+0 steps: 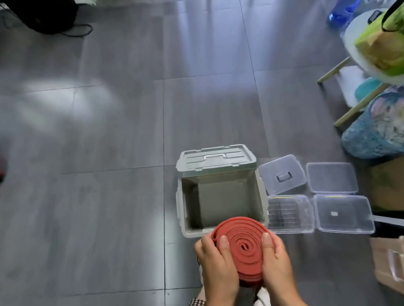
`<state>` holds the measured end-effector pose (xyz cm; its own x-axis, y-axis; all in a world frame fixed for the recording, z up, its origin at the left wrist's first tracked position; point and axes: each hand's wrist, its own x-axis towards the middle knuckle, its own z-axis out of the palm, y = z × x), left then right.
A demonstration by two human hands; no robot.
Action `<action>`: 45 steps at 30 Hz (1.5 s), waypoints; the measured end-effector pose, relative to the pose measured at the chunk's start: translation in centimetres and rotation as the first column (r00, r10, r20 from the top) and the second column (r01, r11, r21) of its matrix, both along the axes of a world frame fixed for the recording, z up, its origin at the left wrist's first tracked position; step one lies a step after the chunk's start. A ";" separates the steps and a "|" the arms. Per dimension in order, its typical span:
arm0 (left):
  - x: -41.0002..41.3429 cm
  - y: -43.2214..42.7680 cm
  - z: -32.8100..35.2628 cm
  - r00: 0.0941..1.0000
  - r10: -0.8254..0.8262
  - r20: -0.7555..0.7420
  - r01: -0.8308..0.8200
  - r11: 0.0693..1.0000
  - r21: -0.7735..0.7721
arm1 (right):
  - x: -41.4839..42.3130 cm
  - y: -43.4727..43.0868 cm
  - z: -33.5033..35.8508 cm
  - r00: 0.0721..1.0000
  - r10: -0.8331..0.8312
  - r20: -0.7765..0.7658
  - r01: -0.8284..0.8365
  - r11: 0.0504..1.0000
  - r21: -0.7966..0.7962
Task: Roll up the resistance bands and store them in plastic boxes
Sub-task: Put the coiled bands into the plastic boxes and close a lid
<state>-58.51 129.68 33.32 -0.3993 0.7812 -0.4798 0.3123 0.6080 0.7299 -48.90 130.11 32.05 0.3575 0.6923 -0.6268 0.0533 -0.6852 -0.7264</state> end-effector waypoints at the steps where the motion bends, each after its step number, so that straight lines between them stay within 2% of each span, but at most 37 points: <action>1: -0.5 1.4 -1.7 1.000 -0.008 0.000 0.008 1.000 -0.008 | -0.4 1.4 -1.4 1.000 -0.005 -0.001 0.005 1.000 -0.008; 6: -1.6 6.8 -11.5 1.000 0.000 0.009 0.001 0.996 -0.085 | -1.7 6.7 -11.5 1.000 0.012 0.007 -0.012 0.999 -0.051; 13: -1.8 10.8 -29.6 0.995 0.084 0.060 -0.080 0.994 -0.074 | -2.1 11.4 -29.8 0.996 0.092 -0.010 -0.092 0.992 -0.089; 20: -1.3 13.4 -47.5 0.993 0.104 -0.062 -0.108 0.992 -0.071 | -1.9 14.4 -46.7 0.988 0.147 0.040 -0.144 0.987 -0.067; 23: -1.3 14.6 -52.0 0.988 0.121 -0.098 -0.121 0.993 0.012 | -2.0 15.9 -51.1 0.984 0.172 0.055 -0.170 0.985 -0.036; 27: -1.2 16.0 -55.6 0.990 0.110 -0.091 -0.100 0.989 0.109 | -2.1 17.7 -55.0 0.973 0.192 0.127 -0.195 0.981 0.010; 35: -1.8 15.9 -57.4 0.994 0.078 -0.083 -0.069 0.992 0.101 | -2.5 16.6 -57.0 0.963 0.182 0.200 -0.189 0.982 0.018; 37: -1.9 16.1 -57.6 0.994 0.051 -0.092 -0.039 0.991 0.125 | -2.6 17.0 -57.3 0.942 0.192 0.275 -0.210 0.977 0.038; 39: -1.9 16.4 -57.6 0.994 0.020 -0.109 -0.002 0.987 0.162 | -2.4 17.3 -57.5 0.890 0.233 0.392 -0.240 0.970 -0.031; 41: -1.9 16.7 -57.6 0.993 -0.014 -0.114 0.034 0.984 0.178 | -2.2 17.3 -57.6 0.864 0.261 0.431 -0.256 0.964 -0.072; 43: -1.9 16.8 -57.6 0.987 -0.047 -0.156 0.070 0.987 0.143 | -2.3 17.2 -57.6 0.878 0.236 0.417 -0.243 0.969 -0.037; 45: -2.1 16.7 -58.0 0.962 -0.079 -0.261 0.103 0.991 0.082 | -2.5 17.1 -57.6 0.889 0.227 0.397 -0.237 0.971 -0.024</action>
<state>-60.59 146.38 -24.63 -0.4247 0.8567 -0.2929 0.5478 0.5007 0.6702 -51.45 147.26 -25.55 0.3990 0.7991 -0.4498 0.4942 -0.6005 -0.6286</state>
